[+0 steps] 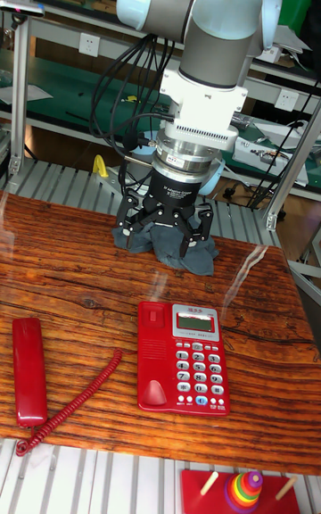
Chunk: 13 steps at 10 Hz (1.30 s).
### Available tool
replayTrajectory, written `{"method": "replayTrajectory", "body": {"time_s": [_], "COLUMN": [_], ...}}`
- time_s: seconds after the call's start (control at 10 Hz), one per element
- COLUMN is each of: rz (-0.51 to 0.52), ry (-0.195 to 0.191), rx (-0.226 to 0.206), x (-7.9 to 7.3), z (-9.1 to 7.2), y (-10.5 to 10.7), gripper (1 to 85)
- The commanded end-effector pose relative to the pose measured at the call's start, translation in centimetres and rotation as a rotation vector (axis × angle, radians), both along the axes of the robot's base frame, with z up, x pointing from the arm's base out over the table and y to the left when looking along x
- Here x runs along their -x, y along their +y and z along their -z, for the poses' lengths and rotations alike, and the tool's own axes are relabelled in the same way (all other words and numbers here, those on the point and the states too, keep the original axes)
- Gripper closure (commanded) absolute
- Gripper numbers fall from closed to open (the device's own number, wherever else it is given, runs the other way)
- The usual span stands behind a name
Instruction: Place the handset of the telephone on the corresponding phone cradle
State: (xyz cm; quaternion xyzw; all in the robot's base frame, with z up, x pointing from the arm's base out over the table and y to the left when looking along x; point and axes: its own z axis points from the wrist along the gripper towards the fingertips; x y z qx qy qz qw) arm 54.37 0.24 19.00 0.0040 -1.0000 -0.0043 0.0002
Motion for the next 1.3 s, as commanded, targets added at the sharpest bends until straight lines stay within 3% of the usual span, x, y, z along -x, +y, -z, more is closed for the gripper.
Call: {"method": "replayTrajectory", "body": {"time_s": [0.0, 0.4, 0.6, 0.7, 0.9, 1.1, 1.2], "rz": [-0.155, -0.142, -0.124, -0.090, 0.040, 0.078, 0.100], "ry": [0.142, 0.136, 0.114, 0.101, 0.093, 0.099, 0.076], "rx": [0.061, 0.045, 0.033, 0.021, -0.042, -0.054, -0.054], "x": [3.6, 3.5, 3.1, 2.8, 2.6, 2.9, 2.4], "z": [-0.3, 0.0, 0.2, 0.2, 0.2, -0.1, -0.3], "y": [-1.6, -1.3, -1.1, -0.7, 1.1, 1.4, 1.3], "gripper": [84.7, 84.7, 84.7, 84.7, 84.7, 84.7, 84.7]}}
